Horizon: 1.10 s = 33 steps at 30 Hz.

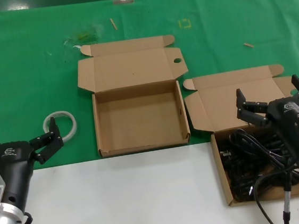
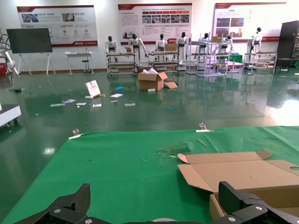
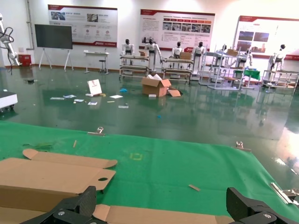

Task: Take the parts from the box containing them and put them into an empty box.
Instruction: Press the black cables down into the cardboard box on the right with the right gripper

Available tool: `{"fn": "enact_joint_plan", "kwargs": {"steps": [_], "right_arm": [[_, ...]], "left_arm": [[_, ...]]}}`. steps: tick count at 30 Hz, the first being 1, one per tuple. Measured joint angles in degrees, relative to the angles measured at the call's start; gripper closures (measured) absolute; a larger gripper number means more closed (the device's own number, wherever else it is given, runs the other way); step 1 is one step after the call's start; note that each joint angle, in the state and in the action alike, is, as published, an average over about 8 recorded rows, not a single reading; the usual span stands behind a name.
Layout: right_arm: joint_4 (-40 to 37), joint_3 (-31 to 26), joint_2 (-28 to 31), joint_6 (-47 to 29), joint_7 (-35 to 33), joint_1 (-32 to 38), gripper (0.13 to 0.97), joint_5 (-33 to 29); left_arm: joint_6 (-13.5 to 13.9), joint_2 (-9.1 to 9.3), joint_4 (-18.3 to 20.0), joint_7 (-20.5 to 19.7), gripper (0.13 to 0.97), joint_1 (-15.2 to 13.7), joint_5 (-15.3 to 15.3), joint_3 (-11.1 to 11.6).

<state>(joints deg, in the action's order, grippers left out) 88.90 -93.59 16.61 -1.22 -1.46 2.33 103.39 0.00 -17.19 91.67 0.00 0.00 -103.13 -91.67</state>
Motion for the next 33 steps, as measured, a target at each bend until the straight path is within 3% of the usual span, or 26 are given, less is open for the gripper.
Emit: {"fn": "enact_joint_plan", "kwargs": {"steps": [33], "right_arm": [[0.0,0.0,0.0,0.0,0.0,0.0,0.129,0.0]], "left_arm": [[0.0,0.00,0.0,0.0,0.132,0.0,0.0,0.0]]}}
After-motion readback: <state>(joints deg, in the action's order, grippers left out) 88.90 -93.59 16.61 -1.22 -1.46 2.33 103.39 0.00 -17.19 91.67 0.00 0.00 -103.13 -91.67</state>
